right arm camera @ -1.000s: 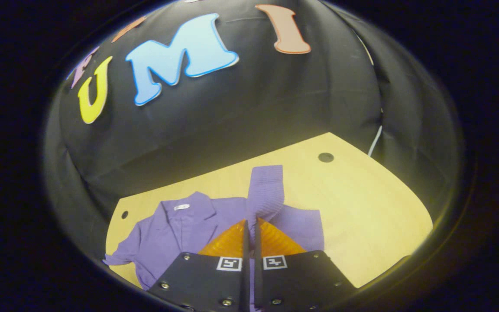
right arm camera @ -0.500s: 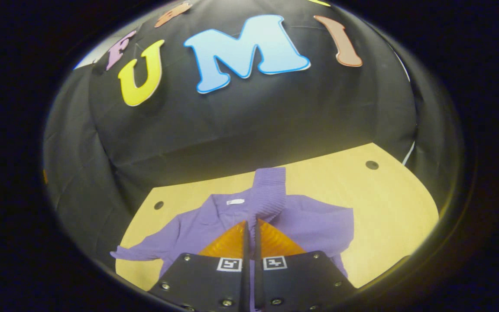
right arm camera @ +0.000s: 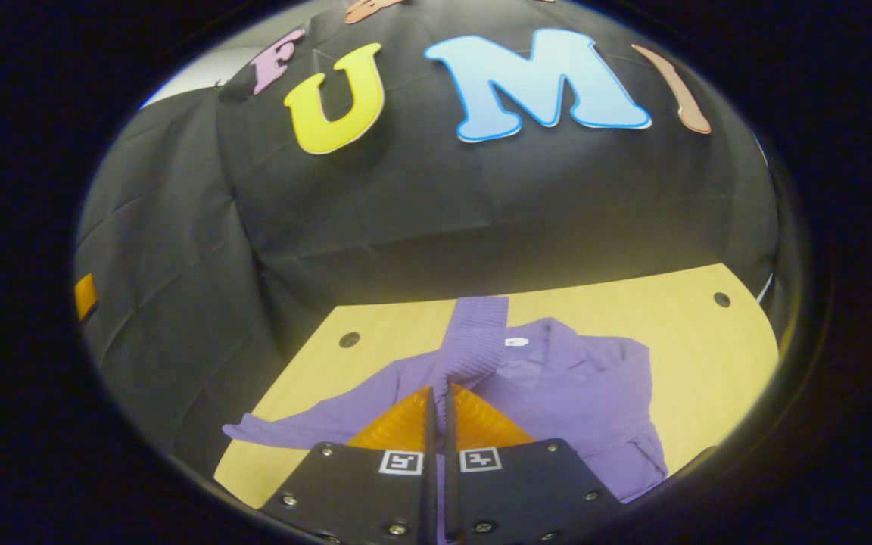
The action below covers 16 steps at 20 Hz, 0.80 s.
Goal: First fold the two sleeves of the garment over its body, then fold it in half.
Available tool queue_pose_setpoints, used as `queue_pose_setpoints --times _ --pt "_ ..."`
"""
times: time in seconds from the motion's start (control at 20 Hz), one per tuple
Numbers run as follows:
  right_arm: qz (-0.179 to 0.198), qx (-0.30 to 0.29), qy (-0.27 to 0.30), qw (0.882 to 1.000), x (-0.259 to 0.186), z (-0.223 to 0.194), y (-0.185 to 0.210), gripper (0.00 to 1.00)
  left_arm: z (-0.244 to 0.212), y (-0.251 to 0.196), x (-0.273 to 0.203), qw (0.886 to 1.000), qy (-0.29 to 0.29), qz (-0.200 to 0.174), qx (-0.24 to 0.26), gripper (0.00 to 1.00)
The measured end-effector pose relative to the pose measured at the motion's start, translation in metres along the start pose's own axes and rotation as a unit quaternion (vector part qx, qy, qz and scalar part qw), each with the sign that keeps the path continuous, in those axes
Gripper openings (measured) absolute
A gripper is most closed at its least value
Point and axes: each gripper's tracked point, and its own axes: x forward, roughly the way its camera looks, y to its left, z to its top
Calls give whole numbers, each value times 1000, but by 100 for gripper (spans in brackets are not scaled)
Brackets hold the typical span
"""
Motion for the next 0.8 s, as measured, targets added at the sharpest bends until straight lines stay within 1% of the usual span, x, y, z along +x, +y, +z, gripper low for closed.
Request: queue_pose_setpoints --times 0.25,0.4,0.6,0.65,0.75,0.8 --pt "27 -23 24 999 18 -18 37 3 -12 34 -14 999 7 30 -8 98" --pt "25 -26 51 998 26 -40 41 4 -22 51 -22 999 12 46 -14 98" --pt "27 -24 62 997 28 -48 47 6 -44 69 -28 998 24 61 -19 98" --pt "29 -19 63 997 25 -45 49 9 -48 73 -28 997 27 64 -18 98" --pt "33 -13 57 998 24 -36 50 19 -55 79 -26 997 31 70 -21 98" --pt "32 -12 53 998 22 -34 50 28 -61 81 -25 997 34 72 -24 98"
